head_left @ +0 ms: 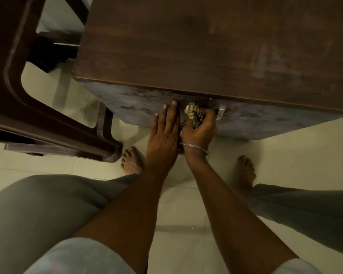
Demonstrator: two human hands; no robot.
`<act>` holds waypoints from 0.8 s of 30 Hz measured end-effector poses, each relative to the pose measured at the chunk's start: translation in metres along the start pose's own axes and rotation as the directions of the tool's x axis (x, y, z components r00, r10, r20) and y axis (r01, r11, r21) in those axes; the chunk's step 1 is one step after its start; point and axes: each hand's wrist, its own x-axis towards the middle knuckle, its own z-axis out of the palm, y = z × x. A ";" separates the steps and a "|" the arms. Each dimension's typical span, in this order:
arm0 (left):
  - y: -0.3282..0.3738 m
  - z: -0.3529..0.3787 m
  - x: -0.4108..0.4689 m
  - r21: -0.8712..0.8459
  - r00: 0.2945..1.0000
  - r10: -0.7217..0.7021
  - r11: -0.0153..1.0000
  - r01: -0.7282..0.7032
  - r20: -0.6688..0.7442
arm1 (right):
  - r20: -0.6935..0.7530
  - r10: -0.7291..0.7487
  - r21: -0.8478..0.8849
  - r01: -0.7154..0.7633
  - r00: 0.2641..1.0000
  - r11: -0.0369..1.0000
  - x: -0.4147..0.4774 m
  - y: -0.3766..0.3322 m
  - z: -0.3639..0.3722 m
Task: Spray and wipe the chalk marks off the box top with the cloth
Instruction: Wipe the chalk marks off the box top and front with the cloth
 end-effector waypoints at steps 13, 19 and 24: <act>-0.006 -0.040 0.032 -0.266 0.894 -0.242 0.953 0.146 -0.378 | 0.069 0.010 0.012 -0.011 0.998 1.000 -0.001 0.004 -0.004; -0.004 -0.053 0.049 -0.298 0.843 -0.338 0.928 0.225 -0.419 | 0.050 0.072 0.027 -0.074 0.996 0.997 -0.005 0.009 0.003; -0.003 -0.064 0.053 -0.220 0.882 -0.245 0.961 0.167 -0.403 | 0.073 0.061 -0.003 -0.061 0.995 0.998 -0.004 0.005 -0.003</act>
